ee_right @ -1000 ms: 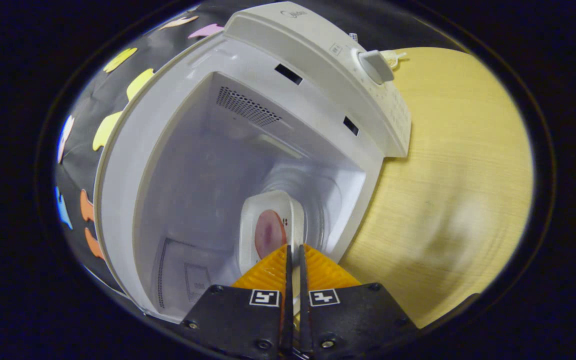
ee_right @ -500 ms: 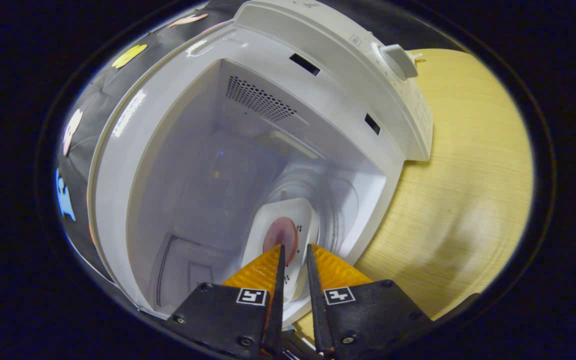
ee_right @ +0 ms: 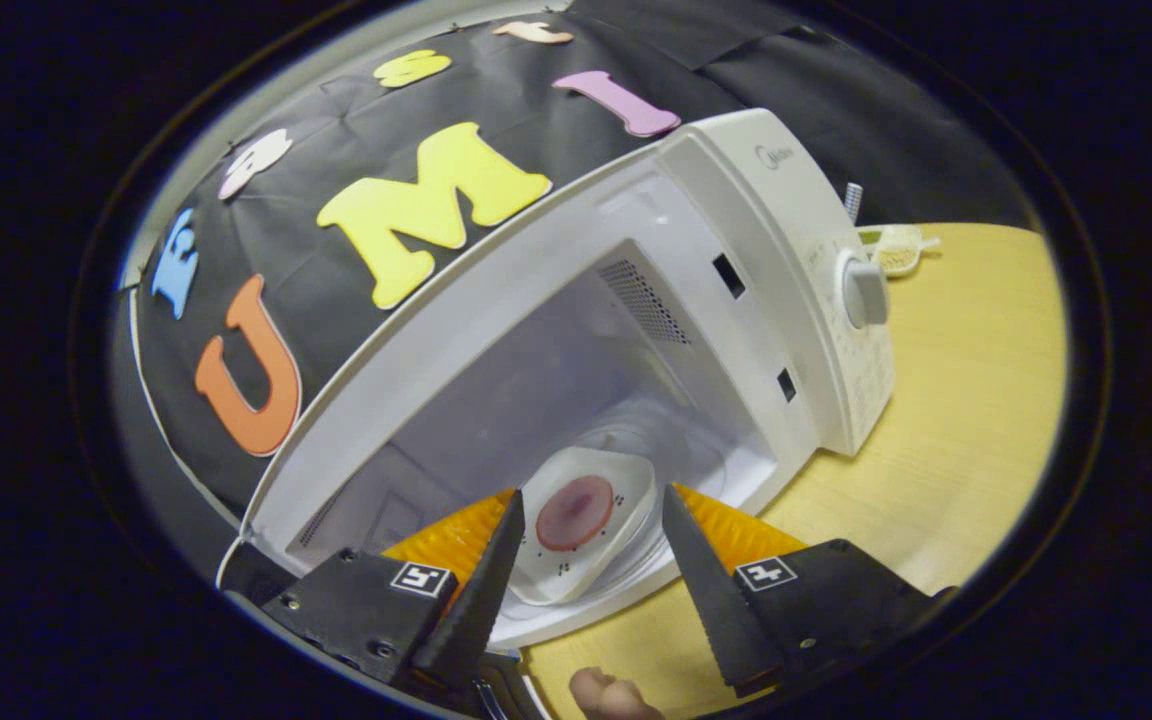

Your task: Open the microwave oven with the left hand, put the food in, and close the microwave oven.

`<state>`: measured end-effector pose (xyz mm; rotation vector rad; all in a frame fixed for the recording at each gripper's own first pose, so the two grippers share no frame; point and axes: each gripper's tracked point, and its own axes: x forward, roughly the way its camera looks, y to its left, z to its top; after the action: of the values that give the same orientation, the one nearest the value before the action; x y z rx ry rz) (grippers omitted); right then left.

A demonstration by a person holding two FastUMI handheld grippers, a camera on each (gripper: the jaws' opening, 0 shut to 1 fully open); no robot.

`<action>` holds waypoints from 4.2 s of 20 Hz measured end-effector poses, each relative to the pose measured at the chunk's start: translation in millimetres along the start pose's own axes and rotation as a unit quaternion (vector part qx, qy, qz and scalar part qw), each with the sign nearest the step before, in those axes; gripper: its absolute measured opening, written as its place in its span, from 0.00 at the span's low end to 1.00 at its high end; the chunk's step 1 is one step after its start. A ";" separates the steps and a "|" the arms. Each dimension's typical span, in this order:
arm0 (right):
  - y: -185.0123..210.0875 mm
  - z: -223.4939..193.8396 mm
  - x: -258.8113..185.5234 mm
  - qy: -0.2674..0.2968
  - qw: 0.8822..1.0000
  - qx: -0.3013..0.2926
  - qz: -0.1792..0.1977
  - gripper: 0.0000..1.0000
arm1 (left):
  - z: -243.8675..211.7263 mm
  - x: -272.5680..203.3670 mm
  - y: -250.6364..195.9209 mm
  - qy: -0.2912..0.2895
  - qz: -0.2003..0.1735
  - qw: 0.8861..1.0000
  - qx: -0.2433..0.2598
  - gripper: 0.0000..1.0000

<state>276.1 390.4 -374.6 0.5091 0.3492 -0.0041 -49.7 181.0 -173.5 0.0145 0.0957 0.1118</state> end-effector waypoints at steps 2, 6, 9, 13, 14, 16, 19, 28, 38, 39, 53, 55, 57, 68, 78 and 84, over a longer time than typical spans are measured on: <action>5.6 5.5 -11.3 -0.005 0.998 -0.053 0.018 0.89 | -4.5 -0.5 6.0 -0.001 0.009 1.000 0.010 0.92; 14.2 21.3 -42.5 -0.013 0.991 -0.121 0.052 1.00 | -17.2 0.3 11.3 0.009 0.021 1.000 0.016 0.92; 11.9 42.5 -67.9 -0.023 0.985 -0.160 0.065 1.00 | -25.0 0.0 18.8 0.016 0.028 0.999 0.004 0.92; 10.2 70.1 -108.5 -0.029 0.971 -0.212 0.103 1.00 | -37.8 4.0 30.3 0.037 0.045 0.998 -0.020 0.91; 8.7 79.8 -118.5 -0.036 0.967 -0.225 0.113 1.00 | -37.2 6.4 35.8 0.037 0.051 0.998 -0.022 0.91; 1.1 99.8 -142.9 -0.051 0.960 -0.247 0.124 1.00 | -37.5 11.0 42.2 0.037 0.060 0.997 -0.028 0.90; -8.0 132.6 -181.3 -0.082 0.953 -0.256 0.142 0.90 | -37.1 17.0 42.7 0.036 0.054 0.997 -0.041 0.75; -46.7 198.3 -274.0 -0.156 0.923 -0.313 0.157 1.00 | -35.0 45.4 39.4 0.020 0.054 0.998 -0.035 0.06; -92.4 246.6 -336.7 -0.191 0.913 -0.329 0.150 1.00 | -67.1 96.8 10.2 0.028 0.012 1.000 0.002 0.06; -95.4 248.5 -340.3 -0.192 0.912 -0.329 0.149 1.00 | -69.3 102.2 10.6 0.027 0.013 1.000 0.007 0.06; -141.8 280.1 -366.3 -0.186 0.920 -0.331 0.100 1.00 | -73.8 118.9 -30.4 0.006 -0.031 0.999 0.007 0.00; -146.2 286.3 -372.8 -0.187 0.918 -0.334 0.100 0.92 | -73.4 121.1 -50.5 0.002 -0.048 0.999 0.005 0.00; -150.1 295.2 -381.6 -0.191 0.919 -0.327 0.106 1.00 | -80.5 123.9 -70.8 0.010 -0.062 0.998 -0.003 0.00; -196.7 344.1 -413.4 -0.221 0.919 -0.309 0.101 1.00 | -78.6 146.4 -184.8 0.015 -0.133 0.991 -0.001 0.00; -239.6 366.0 -414.4 -0.225 0.926 -0.294 0.081 1.00 | -83.6 205.0 -277.6 -0.002 -0.216 0.976 0.003 0.00; -250.9 372.7 -416.3 -0.228 0.926 -0.291 0.070 1.00 | -88.6 244.0 -302.2 0.003 -0.217 0.976 0.010 0.00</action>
<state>-16.5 -41.5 -53.6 -0.0677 -0.1498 0.1166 216.6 -91.1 -290.7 0.0137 0.1051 -0.3254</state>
